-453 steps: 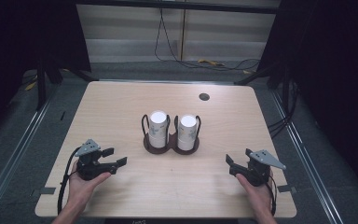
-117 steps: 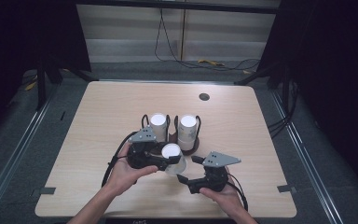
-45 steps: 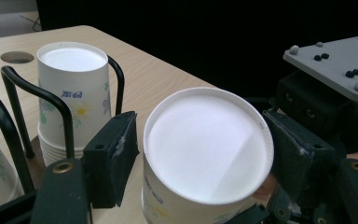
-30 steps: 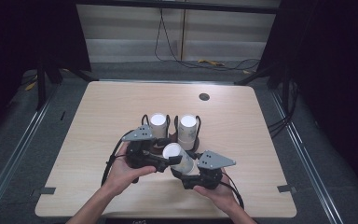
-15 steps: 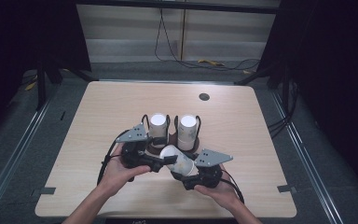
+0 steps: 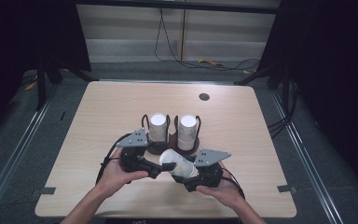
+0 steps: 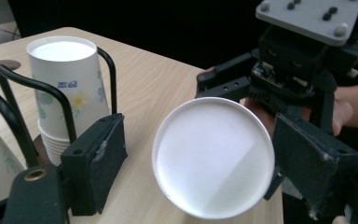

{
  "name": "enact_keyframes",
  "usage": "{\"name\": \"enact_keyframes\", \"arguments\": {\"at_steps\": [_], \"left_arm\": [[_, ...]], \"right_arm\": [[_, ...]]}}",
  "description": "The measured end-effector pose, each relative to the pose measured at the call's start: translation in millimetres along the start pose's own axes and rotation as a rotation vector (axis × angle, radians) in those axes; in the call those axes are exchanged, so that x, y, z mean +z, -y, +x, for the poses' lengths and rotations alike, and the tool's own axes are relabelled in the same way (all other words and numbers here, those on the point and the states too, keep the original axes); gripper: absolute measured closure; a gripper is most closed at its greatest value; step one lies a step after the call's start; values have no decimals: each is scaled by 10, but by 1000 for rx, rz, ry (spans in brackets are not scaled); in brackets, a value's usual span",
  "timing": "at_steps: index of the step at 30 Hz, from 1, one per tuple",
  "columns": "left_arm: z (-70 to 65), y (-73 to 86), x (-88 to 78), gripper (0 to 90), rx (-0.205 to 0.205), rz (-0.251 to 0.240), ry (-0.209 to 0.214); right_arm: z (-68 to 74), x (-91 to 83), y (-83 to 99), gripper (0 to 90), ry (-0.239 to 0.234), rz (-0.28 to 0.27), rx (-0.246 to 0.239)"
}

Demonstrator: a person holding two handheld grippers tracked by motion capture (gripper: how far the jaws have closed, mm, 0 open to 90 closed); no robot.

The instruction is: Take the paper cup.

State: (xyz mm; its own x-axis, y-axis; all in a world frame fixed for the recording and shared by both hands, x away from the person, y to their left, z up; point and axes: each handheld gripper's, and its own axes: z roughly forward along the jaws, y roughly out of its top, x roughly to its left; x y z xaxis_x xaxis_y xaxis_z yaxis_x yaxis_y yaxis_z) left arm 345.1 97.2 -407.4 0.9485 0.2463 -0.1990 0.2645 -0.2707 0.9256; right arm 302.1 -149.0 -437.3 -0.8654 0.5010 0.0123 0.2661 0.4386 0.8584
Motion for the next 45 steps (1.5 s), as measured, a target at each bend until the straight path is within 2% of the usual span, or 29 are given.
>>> {"name": "enact_keyframes", "arguments": {"at_steps": [3,5,9,19,23,25,29,30,38,42,45], "left_arm": [[-4,15,13,181,17,15,11],[0,23,21,180,19,20,14],[5,46,37,180,20,41,19],[8,62,45,181,28,53,23],[2,74,61,180,45,70,28],[-2,70,57,181,55,75,31],[-8,58,44,183,60,74,36],[-7,55,42,184,63,73,38],[-20,60,51,200,75,85,53],[-37,66,59,225,107,96,62],[-45,70,67,230,116,106,65]], "right_arm": [[-15,2,-11,279,-6,27,-10],[-16,4,-13,279,0,35,-18],[-34,-6,-27,280,-17,64,-29],[-62,-12,-60,280,-50,133,-66],[-75,-11,-83,281,-56,145,-74],[-71,-33,-129,283,-51,150,-102],[-65,-61,-180,285,-52,150,-122],[-62,-63,-201,286,-55,170,-139],[-70,-57,-288,289,-83,251,-185],[-76,-40,-317,291,-98,285,-204],[-72,-26,-356,292,-108,325,-222]]}}
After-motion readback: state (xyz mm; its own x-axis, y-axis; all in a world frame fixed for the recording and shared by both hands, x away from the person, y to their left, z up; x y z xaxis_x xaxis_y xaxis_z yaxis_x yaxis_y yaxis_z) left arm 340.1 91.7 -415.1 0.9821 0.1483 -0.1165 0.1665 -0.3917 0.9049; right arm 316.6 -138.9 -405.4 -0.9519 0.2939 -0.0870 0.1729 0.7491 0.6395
